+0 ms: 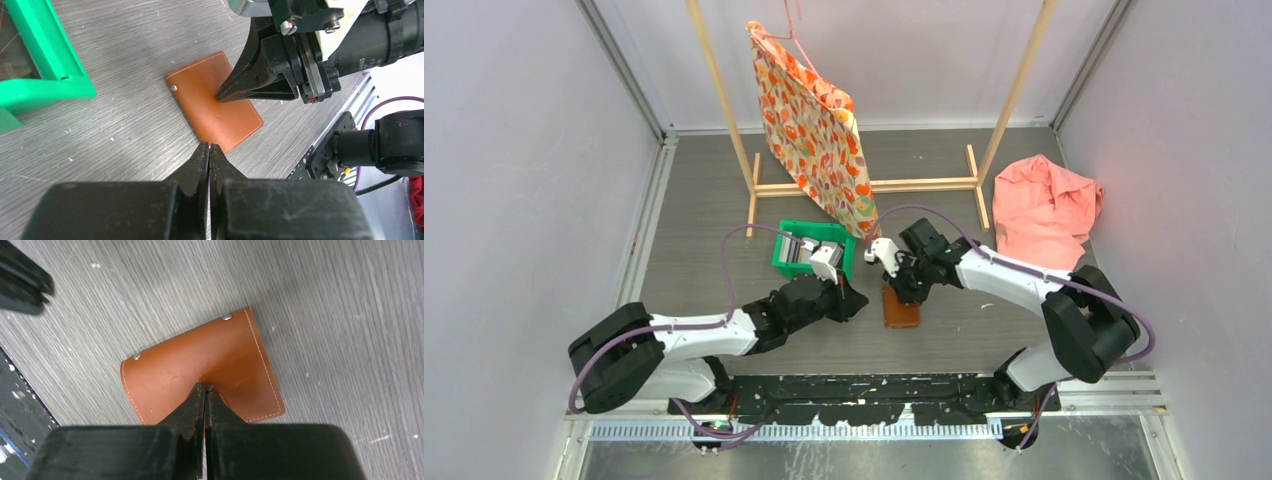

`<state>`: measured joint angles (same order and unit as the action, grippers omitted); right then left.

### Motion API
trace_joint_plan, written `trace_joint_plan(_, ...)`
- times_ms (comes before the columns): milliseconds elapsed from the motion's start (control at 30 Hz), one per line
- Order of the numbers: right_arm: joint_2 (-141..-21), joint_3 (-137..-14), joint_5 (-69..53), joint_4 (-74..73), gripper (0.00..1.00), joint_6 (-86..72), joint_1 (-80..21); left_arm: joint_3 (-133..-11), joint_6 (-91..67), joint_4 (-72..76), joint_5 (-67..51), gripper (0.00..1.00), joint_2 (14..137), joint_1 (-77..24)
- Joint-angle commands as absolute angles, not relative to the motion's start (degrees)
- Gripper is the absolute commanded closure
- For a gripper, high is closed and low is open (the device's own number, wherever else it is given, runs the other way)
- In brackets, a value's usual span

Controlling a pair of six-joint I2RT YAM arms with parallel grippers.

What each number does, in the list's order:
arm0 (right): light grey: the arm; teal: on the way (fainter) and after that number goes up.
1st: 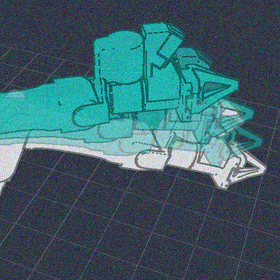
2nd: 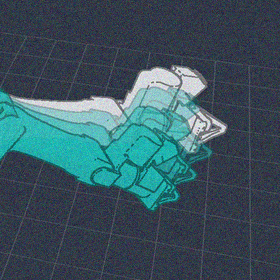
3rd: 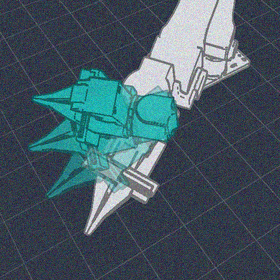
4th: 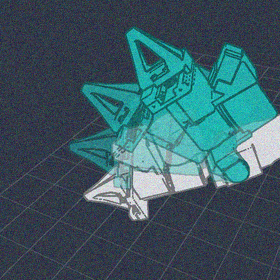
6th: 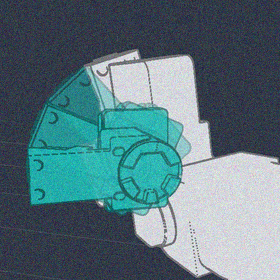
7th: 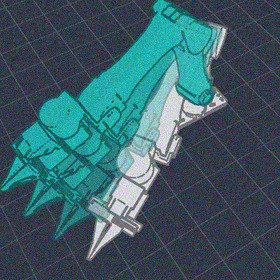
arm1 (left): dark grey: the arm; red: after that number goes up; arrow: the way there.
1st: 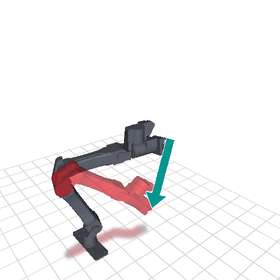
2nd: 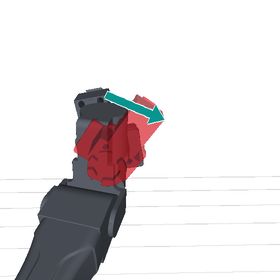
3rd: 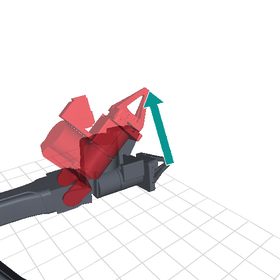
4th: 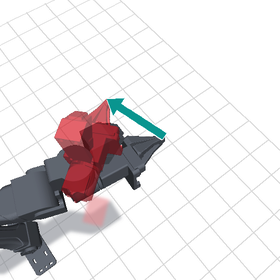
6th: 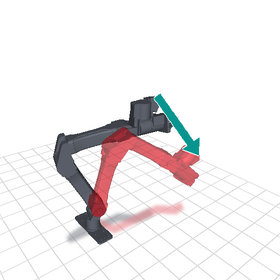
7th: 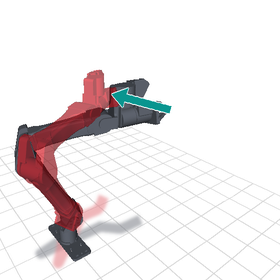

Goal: Put the credit cards into the card holder
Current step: Close the card holder at the center of the board.

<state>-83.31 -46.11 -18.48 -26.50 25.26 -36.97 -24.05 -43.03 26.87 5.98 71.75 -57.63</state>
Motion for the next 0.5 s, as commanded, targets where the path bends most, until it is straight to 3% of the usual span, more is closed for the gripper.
trace_joint_plan(0,-87.51,-51.26,-16.28,-21.76,0.99,21.40,-40.85,-23.06,-43.54,25.22,6.79,0.99,70.01,-58.18)
trace_joint_plan(300,-92.77,-51.38,-17.89,-4.93,0.99,11.72,-46.58,-19.93,-46.11,24.88,10.25,0.99,68.99,-59.29)
trace_joint_plan(467,-92.23,-48.24,-20.82,-2.73,0.99,11.18,-46.84,-17.93,-48.93,23.57,14.39,0.98,67.81,-59.31)
